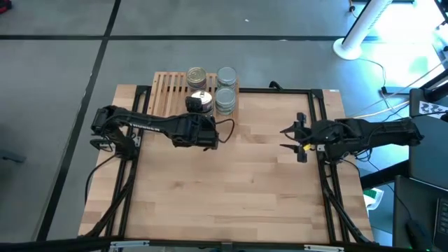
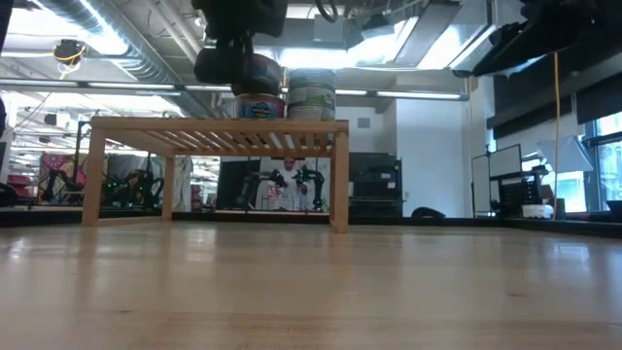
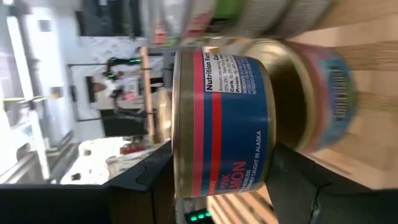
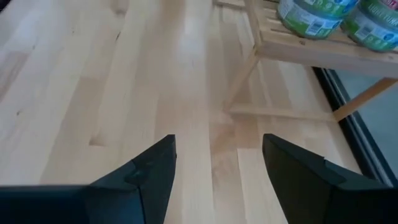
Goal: Stack canned seafood by type on shelf
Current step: Stack the blue tuna can on top of the bottom blue tuna can on the shelf
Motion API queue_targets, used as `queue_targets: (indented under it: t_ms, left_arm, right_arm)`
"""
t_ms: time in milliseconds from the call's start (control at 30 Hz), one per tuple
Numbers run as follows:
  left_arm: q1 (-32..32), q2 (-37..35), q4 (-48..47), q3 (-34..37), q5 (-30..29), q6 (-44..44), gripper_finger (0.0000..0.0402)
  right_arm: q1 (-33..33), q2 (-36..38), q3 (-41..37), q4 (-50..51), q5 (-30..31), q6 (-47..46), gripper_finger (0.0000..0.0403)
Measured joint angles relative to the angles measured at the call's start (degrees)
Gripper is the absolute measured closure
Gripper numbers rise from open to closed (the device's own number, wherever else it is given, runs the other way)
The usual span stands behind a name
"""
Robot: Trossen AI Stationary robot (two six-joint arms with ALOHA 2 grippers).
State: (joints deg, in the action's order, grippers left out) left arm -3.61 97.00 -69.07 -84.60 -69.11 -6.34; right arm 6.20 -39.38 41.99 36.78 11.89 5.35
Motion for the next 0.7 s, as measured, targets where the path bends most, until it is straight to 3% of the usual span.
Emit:
queue_targets:
  t_ms: [300,700]
  left_arm:
    - [0.46,-0.01,1.31,0.00,2.76,-3.69,0.0164]
    - [0.45,-0.01,1.24,0.00,3.26,-6.17,0.0157]
  right_arm:
    - [0.04,3.55,-1.81,-0.74,-0.01,0.85,0.0164]
    - [0.09,4.01,-2.83,-0.73,-0.01,0.78,0.0164]
